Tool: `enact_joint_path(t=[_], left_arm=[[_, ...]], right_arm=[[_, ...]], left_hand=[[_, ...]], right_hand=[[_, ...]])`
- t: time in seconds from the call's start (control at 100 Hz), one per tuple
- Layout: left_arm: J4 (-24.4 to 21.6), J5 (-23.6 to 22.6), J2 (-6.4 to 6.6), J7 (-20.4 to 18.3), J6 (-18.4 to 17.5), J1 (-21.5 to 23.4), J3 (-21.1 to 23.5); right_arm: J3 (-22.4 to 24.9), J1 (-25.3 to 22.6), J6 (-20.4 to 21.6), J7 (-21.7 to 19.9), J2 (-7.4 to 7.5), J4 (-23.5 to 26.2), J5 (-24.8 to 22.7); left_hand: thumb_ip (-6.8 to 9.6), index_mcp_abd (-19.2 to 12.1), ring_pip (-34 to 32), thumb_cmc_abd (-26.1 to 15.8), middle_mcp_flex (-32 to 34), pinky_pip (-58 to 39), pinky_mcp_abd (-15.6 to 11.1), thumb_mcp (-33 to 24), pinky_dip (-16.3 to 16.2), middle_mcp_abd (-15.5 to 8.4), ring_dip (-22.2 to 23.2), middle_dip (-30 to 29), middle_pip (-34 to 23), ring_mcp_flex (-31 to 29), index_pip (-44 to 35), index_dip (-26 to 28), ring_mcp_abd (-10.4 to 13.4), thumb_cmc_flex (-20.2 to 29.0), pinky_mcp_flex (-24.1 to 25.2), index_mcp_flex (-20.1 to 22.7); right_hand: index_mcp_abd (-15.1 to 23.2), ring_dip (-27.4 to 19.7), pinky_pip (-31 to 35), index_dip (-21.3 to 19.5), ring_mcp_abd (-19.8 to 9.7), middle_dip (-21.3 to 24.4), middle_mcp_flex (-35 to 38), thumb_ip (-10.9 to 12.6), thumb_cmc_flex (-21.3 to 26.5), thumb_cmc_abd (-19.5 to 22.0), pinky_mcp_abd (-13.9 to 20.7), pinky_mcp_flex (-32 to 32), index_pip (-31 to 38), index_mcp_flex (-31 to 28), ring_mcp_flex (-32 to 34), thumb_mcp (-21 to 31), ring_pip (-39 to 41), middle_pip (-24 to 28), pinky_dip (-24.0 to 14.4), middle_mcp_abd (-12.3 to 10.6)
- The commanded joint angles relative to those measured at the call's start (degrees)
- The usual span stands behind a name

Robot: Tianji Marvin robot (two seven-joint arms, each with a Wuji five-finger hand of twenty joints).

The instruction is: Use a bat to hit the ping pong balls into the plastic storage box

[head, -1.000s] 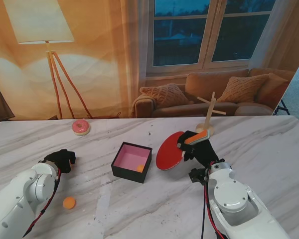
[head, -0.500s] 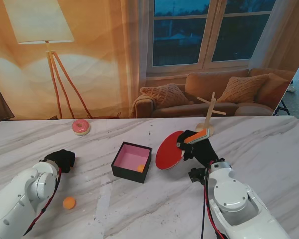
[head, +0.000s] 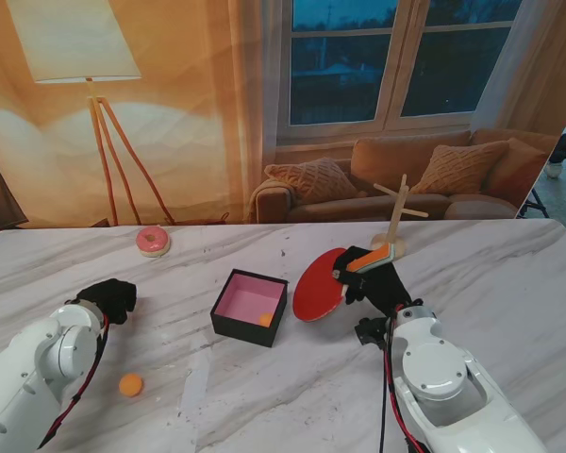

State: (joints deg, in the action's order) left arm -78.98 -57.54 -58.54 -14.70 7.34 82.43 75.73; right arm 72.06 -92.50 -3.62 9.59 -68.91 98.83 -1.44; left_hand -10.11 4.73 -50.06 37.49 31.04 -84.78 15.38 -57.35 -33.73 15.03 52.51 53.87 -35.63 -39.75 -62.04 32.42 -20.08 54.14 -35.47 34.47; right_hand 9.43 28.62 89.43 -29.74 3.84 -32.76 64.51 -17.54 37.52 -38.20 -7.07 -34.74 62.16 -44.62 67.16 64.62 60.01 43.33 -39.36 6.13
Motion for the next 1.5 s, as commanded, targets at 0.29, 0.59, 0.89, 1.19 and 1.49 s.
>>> enact_joint_path(t=[0.29, 0.59, 0.89, 1.19, 1.49], left_arm=[[-6.5, -1.5, -0.02, -2.6, -1.0, 2.3, 2.9], [-11.9, -1.1, -0.31, -3.5, -0.9, 3.6, 3.3], [-16.6, 0.5, -0.61, -3.0, -3.8, 3.3, 2.4], [-19.3, 3.4, -0.81, -2.9, -7.0, 0.6, -0.5], [-19.6, 8.9, -1.13, -3.6, -6.5, -4.1, -5.5]], right_arm=[[0.1, 0.0, 0.2, -0.1, -0.36, 0.4, 0.7], [0.3, -0.2, 0.3, 0.0, -0.37, 0.6, 0.8], [0.1, -0.3, -0.1, 0.2, -0.45, 0.7, 1.1], [0.0, -0.6, -0.2, 0.2, -0.49, 0.9, 1.5], [-0.1, -0.9, -0.5, 0.8, -0.67, 0.9, 1.9]], left_hand=[[-0.83, 2.2, -2.3, -0.1, 4.6, -2.8, -6.7, -3.5, 0.1, 0.2, 0.9, 3.0, -1.6, -2.5, -4.5, 0.2, -3.5, 4.3, -0.1, 2.9], [-0.72, 2.3, -2.6, -0.3, 4.9, -3.2, -6.6, -3.4, -0.1, 0.5, 0.9, 3.3, -1.2, -2.5, -4.5, 0.2, -3.8, 4.5, -0.1, 2.9], [-0.68, 2.3, -2.9, -0.3, 5.1, -3.5, -6.7, -3.1, -0.4, 0.7, 1.0, 3.5, -0.7, -2.5, -4.4, 0.2, -3.7, 4.4, 0.0, 2.8], [-0.69, 2.2, -3.1, -0.5, 5.2, -3.5, -6.9, -2.8, -0.4, 0.6, 0.9, 3.8, -0.4, -2.5, -4.2, 0.3, -3.5, 4.5, -0.1, 2.7], [-0.65, 2.1, -3.1, -0.5, 5.9, -3.4, -7.1, -2.7, -0.3, 0.2, 0.8, 3.9, -0.1, -2.9, -4.1, 0.3, -3.5, 4.4, -0.6, 2.7]], right_hand=[[0.5, 0.7, -0.5, -0.8, -3.4, -0.7, 1.6, 1.3, 3.1, 2.3, 2.4, 0.2, 1.2, -2.9, -1.4, 2.0, -1.8, 1.1, -0.4, -3.8], [0.6, 0.7, -0.5, -0.8, -3.4, -0.8, 1.6, 1.3, 3.1, 2.3, 2.4, 0.2, 1.2, -2.9, -1.4, 2.0, -1.8, 1.1, -0.4, -3.8], [0.5, 0.7, -0.5, -0.8, -3.4, -0.7, 1.6, 1.2, 3.1, 2.3, 2.5, 0.1, 1.3, -2.9, -1.4, 2.0, -1.8, 1.1, -0.4, -3.8], [0.6, 0.7, -0.5, -0.8, -3.4, -0.8, 1.6, 1.3, 3.1, 2.3, 2.5, 0.1, 1.2, -2.9, -1.5, 2.0, -1.8, 1.2, -0.4, -3.8], [0.5, 0.7, -0.5, -0.8, -3.4, -0.8, 1.6, 1.3, 3.2, 2.3, 2.5, 0.1, 1.2, -2.9, -1.5, 1.9, -1.7, 1.1, -0.4, -3.7]])
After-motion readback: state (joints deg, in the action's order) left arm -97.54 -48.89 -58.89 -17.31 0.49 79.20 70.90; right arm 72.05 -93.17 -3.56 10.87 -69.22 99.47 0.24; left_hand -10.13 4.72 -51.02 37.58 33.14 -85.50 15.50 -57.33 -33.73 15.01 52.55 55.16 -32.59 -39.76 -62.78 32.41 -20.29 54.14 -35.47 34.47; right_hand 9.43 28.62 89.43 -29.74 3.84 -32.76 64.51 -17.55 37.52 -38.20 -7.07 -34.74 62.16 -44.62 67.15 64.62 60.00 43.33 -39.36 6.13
